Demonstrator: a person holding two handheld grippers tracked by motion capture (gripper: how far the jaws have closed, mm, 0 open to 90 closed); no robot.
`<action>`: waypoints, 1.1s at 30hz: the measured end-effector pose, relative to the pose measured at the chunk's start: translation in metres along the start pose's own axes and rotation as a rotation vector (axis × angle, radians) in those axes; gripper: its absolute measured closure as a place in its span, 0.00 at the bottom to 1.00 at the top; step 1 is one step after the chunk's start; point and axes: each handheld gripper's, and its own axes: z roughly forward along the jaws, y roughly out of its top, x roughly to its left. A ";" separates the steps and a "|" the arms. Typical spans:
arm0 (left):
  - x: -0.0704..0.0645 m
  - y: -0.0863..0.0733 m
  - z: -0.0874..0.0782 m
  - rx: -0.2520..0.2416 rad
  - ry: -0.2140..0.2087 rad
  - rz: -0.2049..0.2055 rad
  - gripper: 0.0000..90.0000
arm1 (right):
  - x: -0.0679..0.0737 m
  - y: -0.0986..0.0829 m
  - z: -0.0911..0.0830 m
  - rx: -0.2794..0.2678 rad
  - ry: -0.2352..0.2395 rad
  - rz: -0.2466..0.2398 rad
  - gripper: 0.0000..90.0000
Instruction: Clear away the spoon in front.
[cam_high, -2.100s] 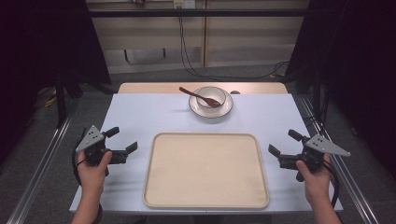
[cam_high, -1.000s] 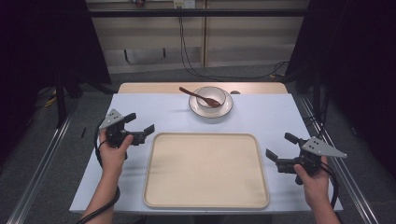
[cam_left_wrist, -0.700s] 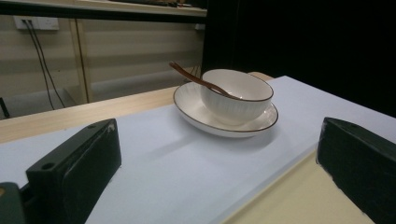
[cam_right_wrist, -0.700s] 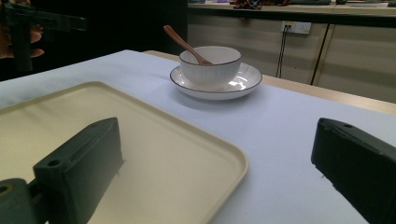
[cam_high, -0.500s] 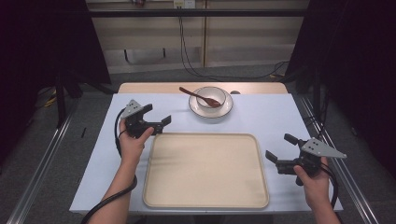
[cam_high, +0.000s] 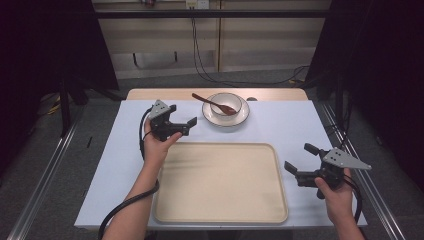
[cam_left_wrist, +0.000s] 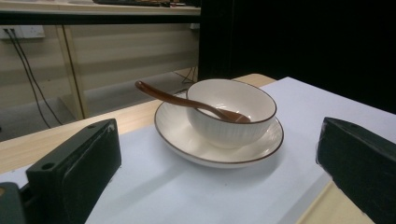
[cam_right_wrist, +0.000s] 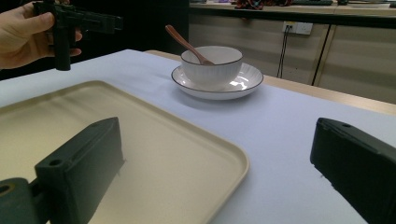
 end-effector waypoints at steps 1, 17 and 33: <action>0.000 0.001 0.002 0.000 0.010 -0.008 0.00 | 0.000 0.000 0.000 0.001 -0.001 -0.001 0.02; 0.005 0.000 0.033 0.011 0.026 -0.048 0.00 | -0.002 0.000 0.000 0.004 -0.002 0.001 0.02; 0.016 0.004 0.048 0.008 0.042 -0.071 0.01 | -0.003 0.000 0.000 -0.004 -0.002 0.006 0.02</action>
